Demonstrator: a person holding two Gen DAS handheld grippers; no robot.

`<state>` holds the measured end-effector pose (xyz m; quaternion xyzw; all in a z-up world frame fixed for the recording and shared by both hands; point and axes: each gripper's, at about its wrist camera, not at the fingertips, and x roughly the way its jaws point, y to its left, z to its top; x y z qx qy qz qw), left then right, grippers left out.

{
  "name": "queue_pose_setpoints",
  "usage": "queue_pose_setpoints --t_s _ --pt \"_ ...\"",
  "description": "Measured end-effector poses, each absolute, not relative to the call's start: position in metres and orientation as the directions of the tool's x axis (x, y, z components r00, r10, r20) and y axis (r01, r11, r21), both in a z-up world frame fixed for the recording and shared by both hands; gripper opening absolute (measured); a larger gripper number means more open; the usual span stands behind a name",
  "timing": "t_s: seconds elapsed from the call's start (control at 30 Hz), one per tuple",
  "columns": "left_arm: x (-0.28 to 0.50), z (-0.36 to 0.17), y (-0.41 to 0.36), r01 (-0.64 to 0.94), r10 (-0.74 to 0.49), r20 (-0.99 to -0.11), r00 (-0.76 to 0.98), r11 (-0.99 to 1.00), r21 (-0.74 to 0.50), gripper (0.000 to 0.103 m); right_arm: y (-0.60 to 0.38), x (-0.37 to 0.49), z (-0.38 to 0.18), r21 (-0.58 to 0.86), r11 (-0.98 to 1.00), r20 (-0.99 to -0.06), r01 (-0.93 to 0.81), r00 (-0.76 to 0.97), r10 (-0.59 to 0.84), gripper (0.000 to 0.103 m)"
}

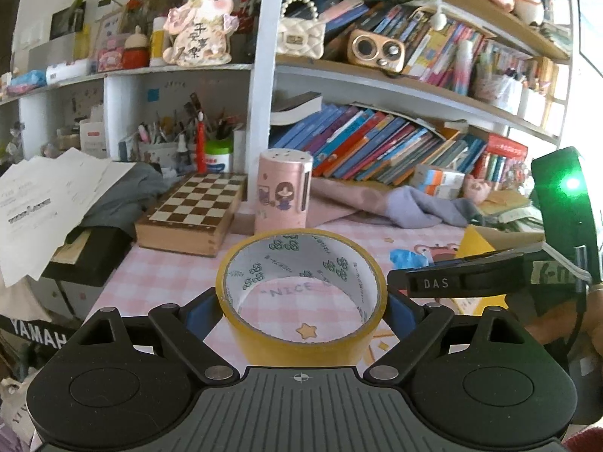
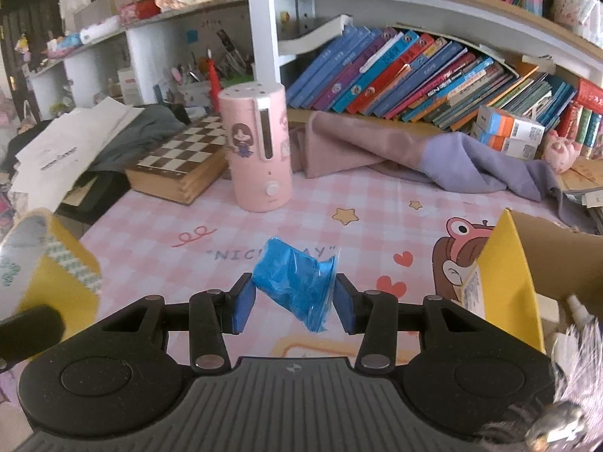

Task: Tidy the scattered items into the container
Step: 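Carry the yellow tape roll and blue bag with both tools toward the yellow box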

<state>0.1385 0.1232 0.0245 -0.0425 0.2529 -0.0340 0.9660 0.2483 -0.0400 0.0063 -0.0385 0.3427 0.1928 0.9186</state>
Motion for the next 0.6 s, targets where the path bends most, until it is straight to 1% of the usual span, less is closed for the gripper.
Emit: queue_pose_setpoints --t_s 0.13,0.37,0.6 --pt "0.118 0.028 0.119 0.062 -0.103 -0.475 0.874 0.993 -0.102 0.091 -0.047 0.221 0.014 0.060 0.923 -0.634 -0.380 0.699 0.329 0.042" --pt "0.083 0.031 0.109 0.114 -0.149 -0.482 0.863 0.988 -0.102 0.091 -0.067 0.170 0.022 0.075 0.927 -0.629 -0.368 0.703 0.330 0.042" --pt "0.054 0.030 0.100 0.157 -0.185 -0.478 0.859 0.983 -0.098 0.091 -0.075 0.123 0.016 0.062 0.928 -0.642 -0.367 0.697 0.318 0.042"
